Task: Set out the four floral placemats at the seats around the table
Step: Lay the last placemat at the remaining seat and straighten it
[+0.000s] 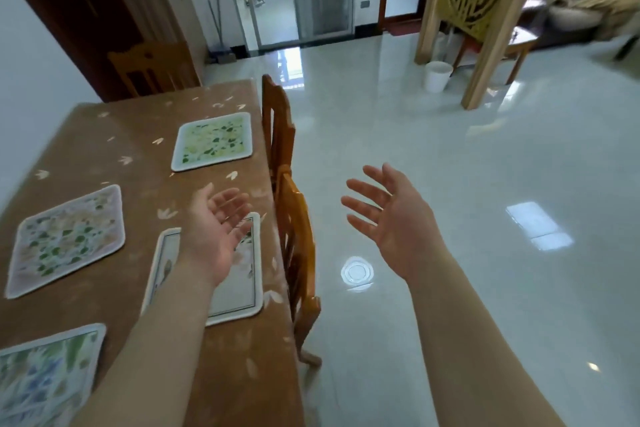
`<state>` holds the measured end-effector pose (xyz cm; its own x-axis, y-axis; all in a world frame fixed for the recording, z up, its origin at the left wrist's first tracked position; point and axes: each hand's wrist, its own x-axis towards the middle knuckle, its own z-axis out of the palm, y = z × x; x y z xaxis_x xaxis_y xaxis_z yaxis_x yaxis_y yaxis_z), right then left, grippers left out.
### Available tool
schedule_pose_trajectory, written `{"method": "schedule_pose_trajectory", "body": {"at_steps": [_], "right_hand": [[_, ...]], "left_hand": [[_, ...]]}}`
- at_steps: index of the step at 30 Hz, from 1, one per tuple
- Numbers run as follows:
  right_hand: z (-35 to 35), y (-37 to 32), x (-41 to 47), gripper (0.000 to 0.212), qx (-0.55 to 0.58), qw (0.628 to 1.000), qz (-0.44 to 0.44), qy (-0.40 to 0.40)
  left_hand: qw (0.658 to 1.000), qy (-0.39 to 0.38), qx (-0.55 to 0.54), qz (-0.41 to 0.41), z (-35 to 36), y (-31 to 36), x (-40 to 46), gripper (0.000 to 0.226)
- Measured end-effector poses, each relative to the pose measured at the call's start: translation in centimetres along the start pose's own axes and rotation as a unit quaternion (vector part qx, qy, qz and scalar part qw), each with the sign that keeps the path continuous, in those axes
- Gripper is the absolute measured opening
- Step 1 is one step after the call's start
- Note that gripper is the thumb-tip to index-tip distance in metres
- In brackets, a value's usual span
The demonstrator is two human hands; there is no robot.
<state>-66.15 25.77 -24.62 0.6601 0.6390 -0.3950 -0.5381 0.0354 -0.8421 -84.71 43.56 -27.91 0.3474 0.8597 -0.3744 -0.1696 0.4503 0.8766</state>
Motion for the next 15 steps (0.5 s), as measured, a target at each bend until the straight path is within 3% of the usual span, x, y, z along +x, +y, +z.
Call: {"method": "schedule_pose_trajectory", "body": {"at_steps": [7, 15], "right_hand": [[-10.2, -10.2, 4.9, 0.044, 0.014, 0.999, -0.036, -0.019], [-8.2, -15.2, 13.8, 0.037, -0.007, 0.998, -0.021, -0.061]], "left_hand": [[0.999, -0.037, 0.012, 0.025, 18.2, -1.2, -1.8, 0.04], [0.997, 0.019, -0.025, 0.069, 22.3, 2.7, 4.4, 0.039]]}}
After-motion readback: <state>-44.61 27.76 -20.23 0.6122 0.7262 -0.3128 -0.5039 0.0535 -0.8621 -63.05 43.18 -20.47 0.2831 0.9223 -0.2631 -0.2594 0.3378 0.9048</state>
